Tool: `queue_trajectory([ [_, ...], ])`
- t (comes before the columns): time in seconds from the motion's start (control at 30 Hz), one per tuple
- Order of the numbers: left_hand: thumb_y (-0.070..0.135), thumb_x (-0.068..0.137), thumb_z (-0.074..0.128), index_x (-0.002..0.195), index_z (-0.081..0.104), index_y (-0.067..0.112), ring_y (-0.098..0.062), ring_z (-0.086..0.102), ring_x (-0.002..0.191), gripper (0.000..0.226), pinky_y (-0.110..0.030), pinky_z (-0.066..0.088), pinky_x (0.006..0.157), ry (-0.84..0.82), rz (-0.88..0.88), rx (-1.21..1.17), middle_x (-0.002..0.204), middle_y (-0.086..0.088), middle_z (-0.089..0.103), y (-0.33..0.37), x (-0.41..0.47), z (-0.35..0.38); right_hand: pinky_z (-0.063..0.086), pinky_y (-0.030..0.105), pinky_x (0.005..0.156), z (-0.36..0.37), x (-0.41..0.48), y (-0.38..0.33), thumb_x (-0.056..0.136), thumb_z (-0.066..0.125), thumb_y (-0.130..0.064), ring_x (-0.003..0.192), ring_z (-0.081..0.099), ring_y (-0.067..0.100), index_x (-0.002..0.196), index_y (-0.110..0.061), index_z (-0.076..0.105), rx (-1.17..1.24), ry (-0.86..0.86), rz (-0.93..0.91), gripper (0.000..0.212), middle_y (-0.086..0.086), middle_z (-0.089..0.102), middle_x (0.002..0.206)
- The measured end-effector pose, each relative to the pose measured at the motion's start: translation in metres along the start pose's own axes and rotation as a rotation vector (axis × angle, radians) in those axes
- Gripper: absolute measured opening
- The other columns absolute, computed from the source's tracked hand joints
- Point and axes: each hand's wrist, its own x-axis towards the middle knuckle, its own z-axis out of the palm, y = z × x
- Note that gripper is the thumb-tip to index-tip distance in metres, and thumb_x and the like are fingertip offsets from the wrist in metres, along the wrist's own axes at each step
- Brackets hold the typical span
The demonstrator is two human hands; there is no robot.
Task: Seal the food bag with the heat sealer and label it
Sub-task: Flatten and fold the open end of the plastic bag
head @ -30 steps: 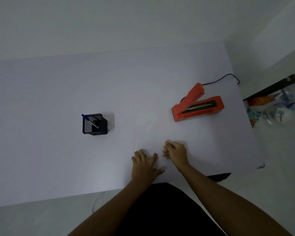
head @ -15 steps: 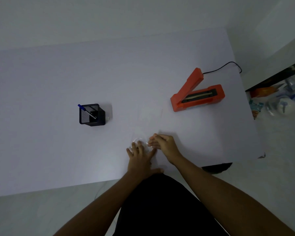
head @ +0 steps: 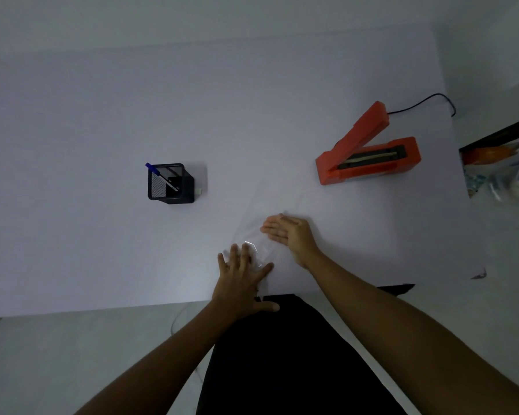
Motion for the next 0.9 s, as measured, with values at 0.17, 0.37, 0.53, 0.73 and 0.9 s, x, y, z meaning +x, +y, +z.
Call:
queue_trajectory([
  [0.17,0.097,0.062,0.030,0.150,0.010,0.044,-0.052,-0.007,0.144,0.105,-0.071,-0.002,0.110,0.027,-0.003,-0.032,0.160,-0.026,-0.008,0.000,0.000,-0.001,0.054,0.035,0.094,-0.019,0.024,-0.029,0.103,0.042,-0.024,0.101,0.072,0.028,0.110,0.001,0.066,0.012,0.051,-0.093,0.035,0.021,0.071,0.110],
  [0.37,0.100,0.059,0.028,0.151,0.003,0.042,-0.050,0.007,0.144,0.112,-0.070,0.009,0.111,0.089,-0.009,-0.049,0.158,-0.024,0.011,0.001,0.000,-0.002,0.057,0.029,0.087,-0.031,0.039,-0.049,0.104,0.041,-0.025,0.098,0.073,0.023,0.113,0.001,0.065,-0.021,0.061,-0.132,0.037,0.019,0.071,0.109],
  [0.53,0.100,0.057,0.028,0.150,0.017,0.032,-0.052,0.014,0.141,0.115,-0.070,0.016,0.109,0.102,-0.035,-0.022,0.155,-0.026,0.018,0.006,0.006,-0.005,0.054,0.031,0.092,-0.026,0.034,-0.051,0.104,0.040,-0.022,0.097,0.072,0.022,0.113,0.001,0.065,-0.019,0.069,-0.160,0.035,0.017,0.071,0.108],
  [0.73,0.098,0.057,0.029,0.151,0.010,0.037,-0.052,0.006,0.143,0.114,-0.071,0.011,0.109,0.038,-0.035,0.005,0.158,-0.026,0.007,0.006,0.003,-0.007,0.054,0.036,0.096,0.001,-0.008,-0.024,0.104,0.040,-0.021,0.104,0.071,0.028,0.110,0.001,0.067,-0.034,-0.044,-0.078,0.035,0.020,0.072,0.109],
  [0.9,0.100,0.056,0.025,0.151,-0.005,0.040,-0.052,-0.003,0.144,0.116,-0.071,0.008,0.111,0.021,-0.034,-0.013,0.160,-0.025,-0.006,0.004,-0.002,0.003,0.056,0.037,0.093,0.013,-0.037,0.017,0.105,0.038,-0.022,0.104,0.071,0.030,0.111,0.002,0.067,-0.045,-0.180,0.038,0.038,0.020,0.073,0.110],
])
